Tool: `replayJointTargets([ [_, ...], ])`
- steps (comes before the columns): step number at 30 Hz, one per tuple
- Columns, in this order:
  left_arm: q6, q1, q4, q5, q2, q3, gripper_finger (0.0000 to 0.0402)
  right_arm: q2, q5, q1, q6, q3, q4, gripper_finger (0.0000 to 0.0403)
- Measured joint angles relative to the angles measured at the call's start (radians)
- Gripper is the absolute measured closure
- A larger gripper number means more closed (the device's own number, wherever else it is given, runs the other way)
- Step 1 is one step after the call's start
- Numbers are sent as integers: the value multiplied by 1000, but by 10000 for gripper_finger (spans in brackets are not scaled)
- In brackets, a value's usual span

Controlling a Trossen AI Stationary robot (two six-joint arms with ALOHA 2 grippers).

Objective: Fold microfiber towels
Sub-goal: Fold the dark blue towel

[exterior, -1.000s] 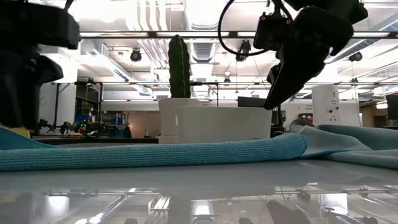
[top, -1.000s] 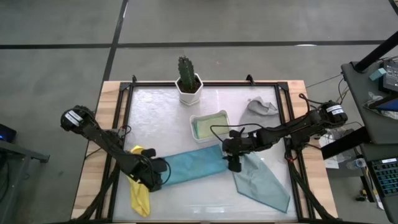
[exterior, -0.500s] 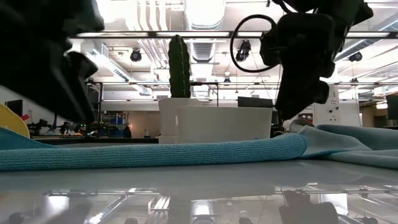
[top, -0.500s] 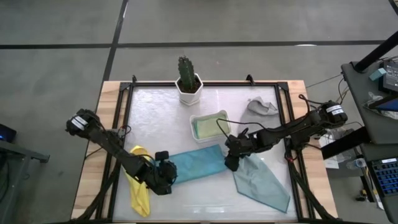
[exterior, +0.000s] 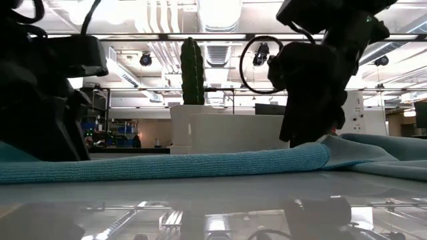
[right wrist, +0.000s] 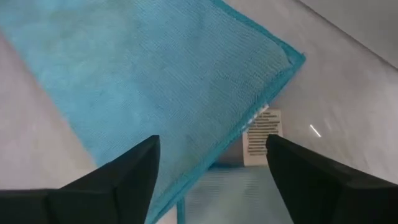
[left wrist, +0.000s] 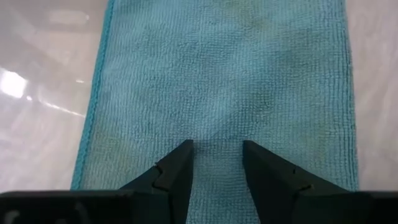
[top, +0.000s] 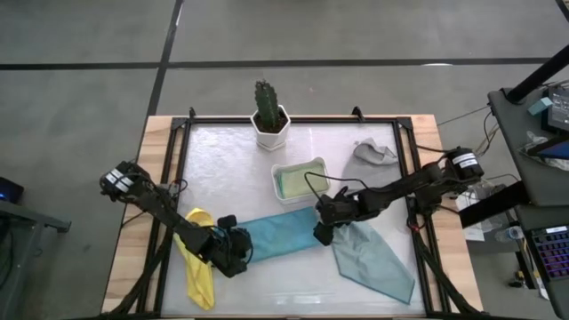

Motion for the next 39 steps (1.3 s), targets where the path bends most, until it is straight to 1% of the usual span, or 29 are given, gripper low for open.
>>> replayJointTargets([
  [5,-64,-2,-56,71,-20,-13,274,38,1,-5,8,2,49,111],
  [8,-70,-1,-82,122,-37,-15,274,53,2,-9,7,2,88,110],
  [15,-73,-2,-91,128,-53,-14,274,82,6,-9,-20,3,211,112],
  [21,-73,-2,-97,137,-54,-14,274,123,8,-11,-20,2,232,117],
  [26,-73,-2,-95,138,-55,-14,274,162,4,-11,-21,3,300,118],
  [28,-72,-2,-95,136,-55,-14,274,167,-16,-11,-37,4,329,120],
  [31,-72,-2,-94,135,-55,-14,274,167,-40,-11,-62,2,364,129],
  [35,-72,-2,-94,132,-55,-14,274,151,-40,-11,-81,2,367,149],
  [39,-70,-2,-93,127,-54,-14,274,150,-40,-11,-107,2,378,186],
])
